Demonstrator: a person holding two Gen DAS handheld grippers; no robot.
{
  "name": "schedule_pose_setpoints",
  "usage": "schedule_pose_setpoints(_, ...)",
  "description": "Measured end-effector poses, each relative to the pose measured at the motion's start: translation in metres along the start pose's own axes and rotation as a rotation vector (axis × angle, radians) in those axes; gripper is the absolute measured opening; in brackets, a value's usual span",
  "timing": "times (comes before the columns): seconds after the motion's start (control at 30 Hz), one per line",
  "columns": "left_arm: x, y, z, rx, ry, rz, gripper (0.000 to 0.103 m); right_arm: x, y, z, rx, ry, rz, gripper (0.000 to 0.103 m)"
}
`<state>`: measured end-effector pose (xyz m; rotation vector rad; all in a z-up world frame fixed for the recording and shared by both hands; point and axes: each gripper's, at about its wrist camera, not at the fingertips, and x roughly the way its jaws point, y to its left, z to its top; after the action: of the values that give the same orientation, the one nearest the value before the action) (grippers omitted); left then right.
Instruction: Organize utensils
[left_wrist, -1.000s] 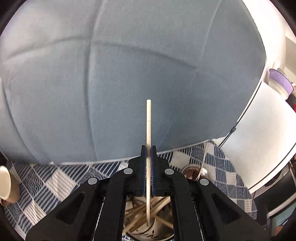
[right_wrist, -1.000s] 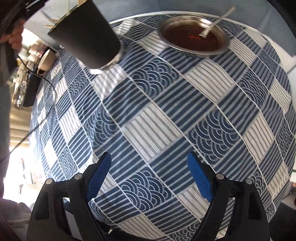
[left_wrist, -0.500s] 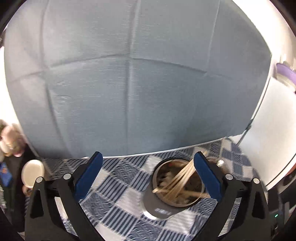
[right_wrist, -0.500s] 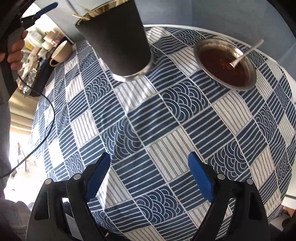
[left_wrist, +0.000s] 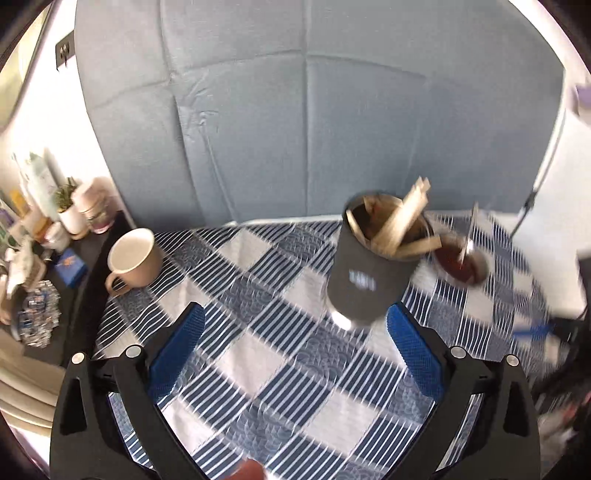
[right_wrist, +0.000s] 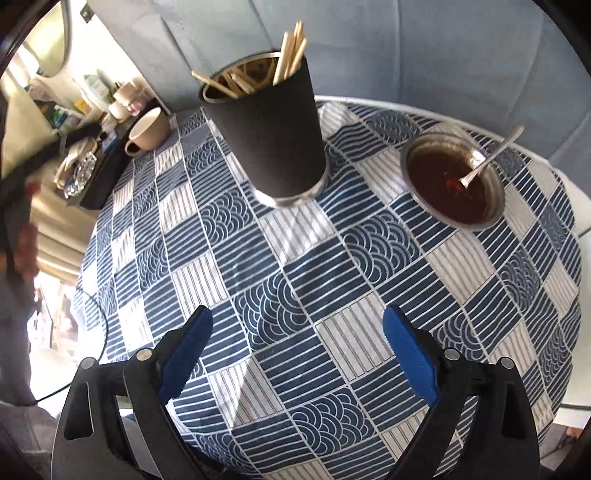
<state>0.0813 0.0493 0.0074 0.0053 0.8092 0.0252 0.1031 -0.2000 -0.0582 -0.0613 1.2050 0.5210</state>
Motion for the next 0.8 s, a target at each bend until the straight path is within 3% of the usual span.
schedule_pose_setpoints(0.17,-0.023,-0.012,-0.034,0.006,0.076,-0.015,0.097,-0.024,0.006,-0.008,-0.004,-0.086,0.028,0.095)
schedule_pose_setpoints(0.3,-0.046,-0.023,-0.049,-0.025,0.079,-0.045,0.097,-0.054,0.009,-0.019,0.060,-0.208,0.039,0.095)
schedule_pose_setpoints(0.43,-0.065,-0.032,-0.052,-0.038,0.068,-0.032,0.097,-0.068,0.013,-0.029,0.084,-0.184,0.058,0.095)
schedule_pose_setpoints(0.57,-0.075,-0.040,-0.051,-0.042,0.117,-0.077,0.097,-0.082,0.023,-0.041,0.079,-0.208,-0.033,0.095)
schedule_pose_setpoints(0.7,-0.082,-0.048,-0.056,-0.023,0.113,-0.050,0.097,-0.090,0.035,-0.051,0.056,-0.221,-0.053,0.095)
schedule_pose_setpoints(0.8,-0.084,-0.047,-0.059,-0.063,0.125,-0.057,0.097,-0.093,0.041,-0.057,0.050,-0.226,-0.067,0.095)
